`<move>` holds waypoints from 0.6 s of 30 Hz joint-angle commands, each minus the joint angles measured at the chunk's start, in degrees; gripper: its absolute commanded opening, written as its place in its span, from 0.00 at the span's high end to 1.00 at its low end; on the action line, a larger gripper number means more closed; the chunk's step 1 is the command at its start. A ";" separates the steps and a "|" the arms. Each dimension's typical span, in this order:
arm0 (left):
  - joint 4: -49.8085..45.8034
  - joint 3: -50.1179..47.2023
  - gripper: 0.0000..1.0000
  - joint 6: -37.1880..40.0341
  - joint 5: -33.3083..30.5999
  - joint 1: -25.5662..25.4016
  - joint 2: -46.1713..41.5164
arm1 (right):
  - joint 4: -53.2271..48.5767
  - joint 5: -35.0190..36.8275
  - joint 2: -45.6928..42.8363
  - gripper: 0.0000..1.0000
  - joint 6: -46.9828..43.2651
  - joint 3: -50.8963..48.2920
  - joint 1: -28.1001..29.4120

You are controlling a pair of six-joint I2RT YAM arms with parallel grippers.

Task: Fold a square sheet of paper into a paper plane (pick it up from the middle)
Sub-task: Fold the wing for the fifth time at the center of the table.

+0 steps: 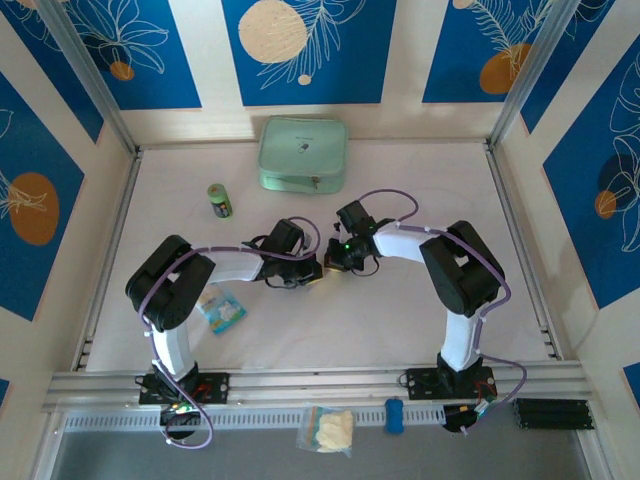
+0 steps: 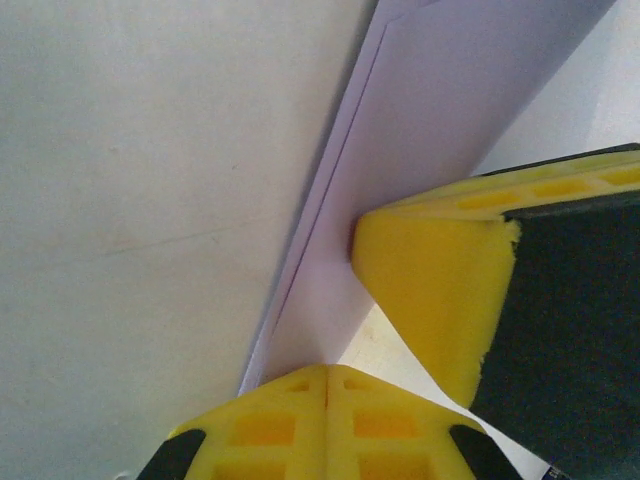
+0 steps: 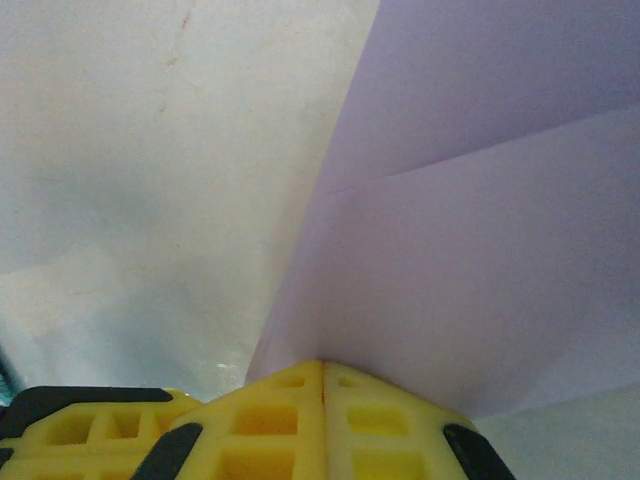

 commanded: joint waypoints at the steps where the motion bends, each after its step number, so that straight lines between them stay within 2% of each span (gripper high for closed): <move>1: 0.85 1.80 0.98 -0.55 -0.14 0.52 1.56 | -1.00 1.26 2.56 1.00 -0.12 -2.96 -0.78; 12: -3.48 0.59 1.00 0.06 -3.17 0.62 3.07 | 2.34 -0.58 1.86 1.00 -0.98 -5.49 -2.16; 18: -4.54 -2.17 1.00 -1.25 -3.09 0.64 2.97 | 3.14 -0.38 1.33 1.00 -2.79 -4.60 -5.02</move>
